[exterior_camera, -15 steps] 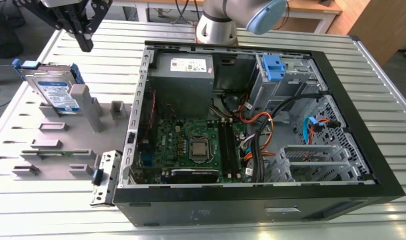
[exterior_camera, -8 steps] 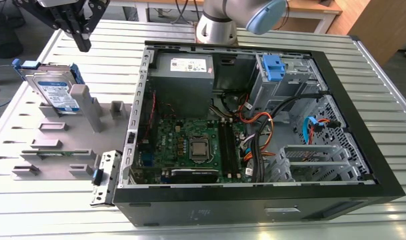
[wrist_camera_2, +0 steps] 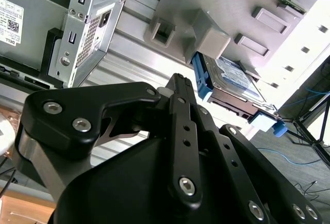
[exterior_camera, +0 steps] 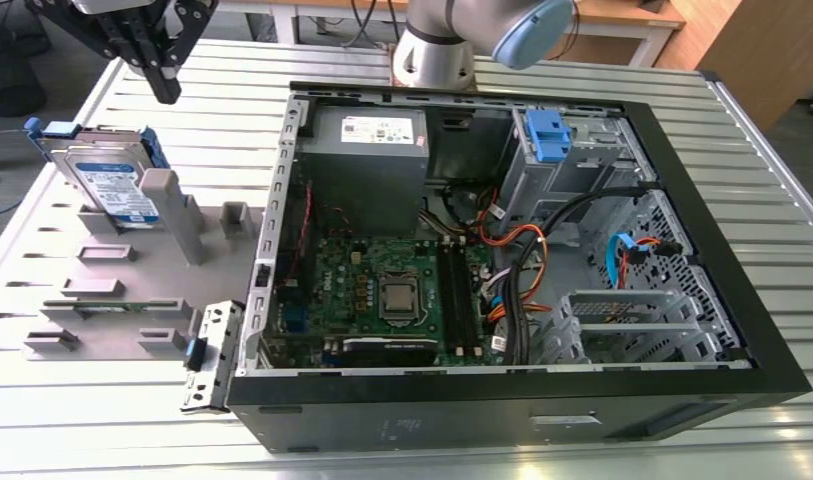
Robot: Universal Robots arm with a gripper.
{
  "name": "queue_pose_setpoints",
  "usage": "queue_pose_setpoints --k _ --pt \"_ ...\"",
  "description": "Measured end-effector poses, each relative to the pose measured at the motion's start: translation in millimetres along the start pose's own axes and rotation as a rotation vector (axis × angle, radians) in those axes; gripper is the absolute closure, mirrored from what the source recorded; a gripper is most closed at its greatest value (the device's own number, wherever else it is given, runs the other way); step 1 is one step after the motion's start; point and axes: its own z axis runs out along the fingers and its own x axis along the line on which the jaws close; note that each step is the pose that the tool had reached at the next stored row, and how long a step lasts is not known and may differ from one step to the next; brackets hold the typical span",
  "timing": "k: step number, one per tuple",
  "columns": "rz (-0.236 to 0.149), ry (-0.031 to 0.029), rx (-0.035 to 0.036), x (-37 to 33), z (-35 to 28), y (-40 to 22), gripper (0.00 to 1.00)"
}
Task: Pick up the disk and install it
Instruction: 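Reach for the disk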
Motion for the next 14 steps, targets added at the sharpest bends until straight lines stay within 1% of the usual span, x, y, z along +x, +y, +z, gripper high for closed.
queue_pose_setpoints --k 6,14 --pt "0.000 -0.0001 -0.0001 2.5 0.2 -0.2 0.89" --pt "0.000 -0.0001 -0.0001 10.9 0.9 -0.8 0.89"
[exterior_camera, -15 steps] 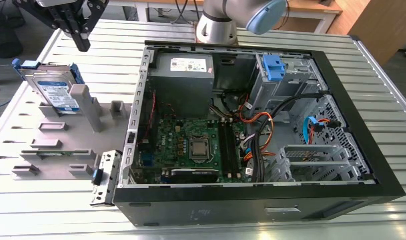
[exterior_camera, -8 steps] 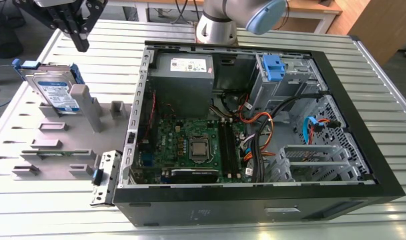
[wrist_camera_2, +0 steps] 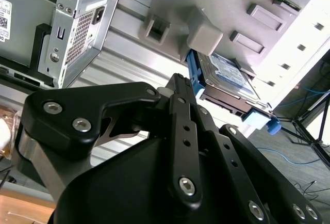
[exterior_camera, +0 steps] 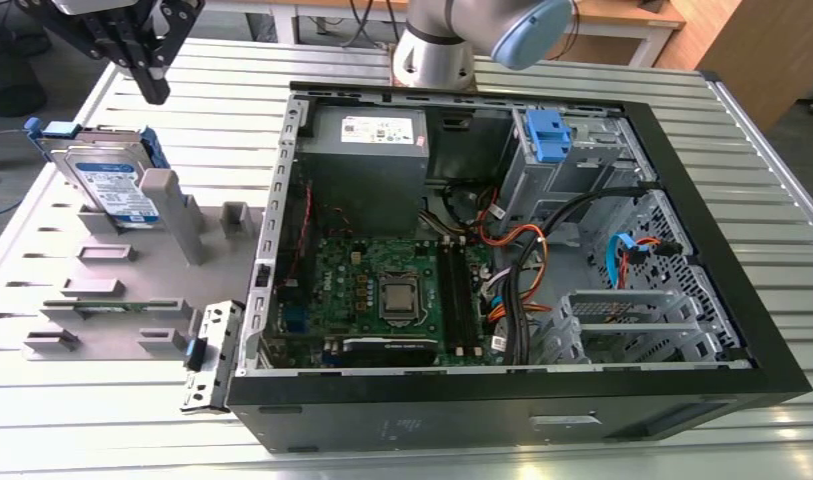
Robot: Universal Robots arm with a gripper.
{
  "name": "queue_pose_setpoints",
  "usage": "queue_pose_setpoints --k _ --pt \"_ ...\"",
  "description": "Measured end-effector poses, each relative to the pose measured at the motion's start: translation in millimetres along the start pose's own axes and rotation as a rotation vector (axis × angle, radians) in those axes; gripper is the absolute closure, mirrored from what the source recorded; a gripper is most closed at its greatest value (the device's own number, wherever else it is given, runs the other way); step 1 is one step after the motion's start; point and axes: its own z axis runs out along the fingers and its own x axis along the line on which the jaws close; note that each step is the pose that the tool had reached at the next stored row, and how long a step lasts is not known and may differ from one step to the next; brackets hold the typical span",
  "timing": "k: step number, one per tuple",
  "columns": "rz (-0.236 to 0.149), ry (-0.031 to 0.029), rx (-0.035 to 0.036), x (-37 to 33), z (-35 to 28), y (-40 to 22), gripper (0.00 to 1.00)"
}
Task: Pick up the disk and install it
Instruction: 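Reach for the disk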
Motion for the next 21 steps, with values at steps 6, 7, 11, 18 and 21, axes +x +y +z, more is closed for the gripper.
queue_pose_setpoints --k 6,7,11,18,21 --pt "0.000 0.0001 0.0001 2.0 0.0 -0.1 0.89" --pt "0.000 0.0000 0.0000 2.1 0.0 -0.2 0.89" --pt "0.000 0.0001 0.0001 2.7 0.0 -0.2 0.89" --pt "0.000 0.0001 0.0001 6.2 -0.1 -0.5 0.89" --pt "0.000 0.0001 0.0001 9.0 -0.1 -0.7 0.89"
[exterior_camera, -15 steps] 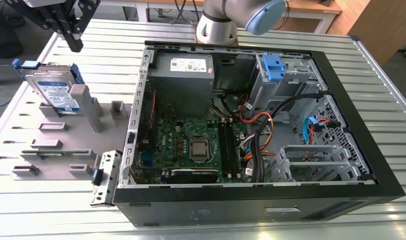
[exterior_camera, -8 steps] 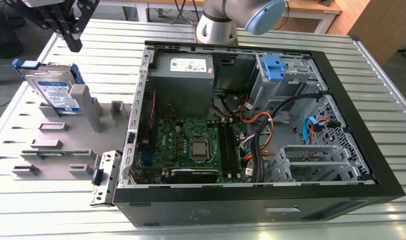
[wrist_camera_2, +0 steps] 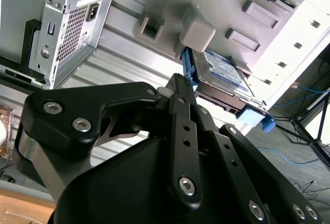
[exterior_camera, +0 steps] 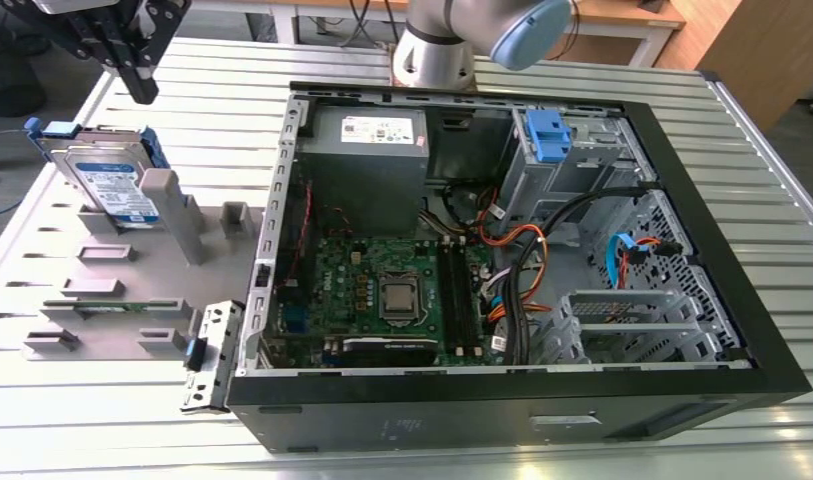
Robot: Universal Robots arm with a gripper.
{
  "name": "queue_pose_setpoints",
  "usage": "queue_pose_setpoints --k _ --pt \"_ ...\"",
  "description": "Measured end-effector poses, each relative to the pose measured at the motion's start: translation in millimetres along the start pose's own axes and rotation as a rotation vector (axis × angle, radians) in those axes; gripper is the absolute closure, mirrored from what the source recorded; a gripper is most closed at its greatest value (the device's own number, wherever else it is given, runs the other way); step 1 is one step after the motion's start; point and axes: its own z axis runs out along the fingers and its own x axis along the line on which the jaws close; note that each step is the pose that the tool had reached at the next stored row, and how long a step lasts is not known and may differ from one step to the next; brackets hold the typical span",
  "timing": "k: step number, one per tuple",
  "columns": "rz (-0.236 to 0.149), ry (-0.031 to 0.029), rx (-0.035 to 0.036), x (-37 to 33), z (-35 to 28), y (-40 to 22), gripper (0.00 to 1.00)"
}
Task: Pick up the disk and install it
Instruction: 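Reach for the disk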
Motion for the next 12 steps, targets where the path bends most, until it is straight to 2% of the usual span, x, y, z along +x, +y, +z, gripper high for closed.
queue_pose_setpoints --k 12 --pt "0.000 0.0000 0.0000 8.5 0.1 -0.6 0.89"
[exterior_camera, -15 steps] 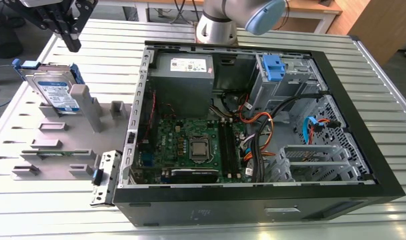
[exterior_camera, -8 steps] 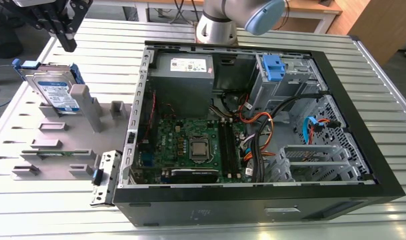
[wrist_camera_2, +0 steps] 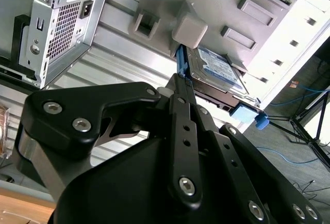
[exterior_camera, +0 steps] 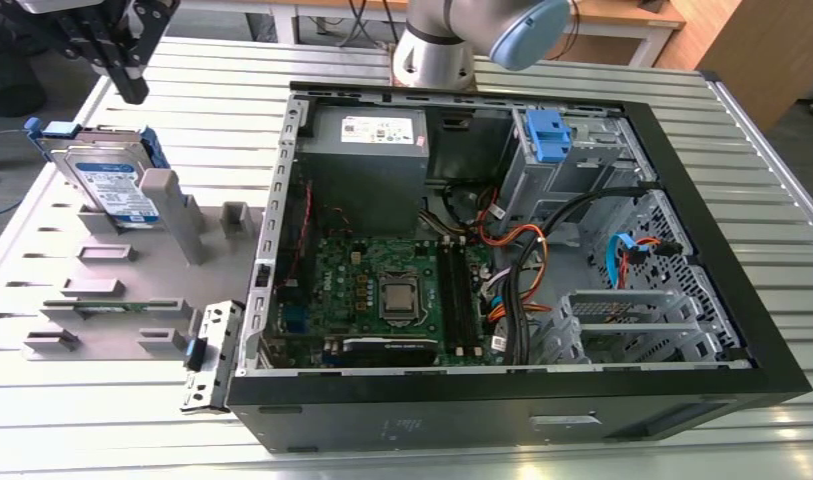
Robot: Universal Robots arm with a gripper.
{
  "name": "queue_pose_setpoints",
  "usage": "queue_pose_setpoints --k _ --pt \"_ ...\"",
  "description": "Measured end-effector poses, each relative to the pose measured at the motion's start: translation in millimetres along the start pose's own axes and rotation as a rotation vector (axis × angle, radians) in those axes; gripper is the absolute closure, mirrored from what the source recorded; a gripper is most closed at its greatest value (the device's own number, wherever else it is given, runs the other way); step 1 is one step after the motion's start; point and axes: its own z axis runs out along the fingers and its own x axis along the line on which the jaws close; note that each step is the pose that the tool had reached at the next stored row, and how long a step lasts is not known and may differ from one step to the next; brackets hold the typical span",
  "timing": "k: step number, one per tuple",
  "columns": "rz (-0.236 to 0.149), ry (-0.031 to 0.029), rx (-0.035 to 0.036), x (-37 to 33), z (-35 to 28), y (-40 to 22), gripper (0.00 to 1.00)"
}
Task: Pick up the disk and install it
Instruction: 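Reach for the disk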
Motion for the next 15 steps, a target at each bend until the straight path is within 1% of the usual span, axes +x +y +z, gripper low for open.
queue_pose_setpoints --k 7,15 --pt "0.000 0.0000 0.0000 1.3 0.1 -0.1 0.89" --pt "0.000 -0.0001 -0.0001 4.6 1.4 -0.3 0.89"
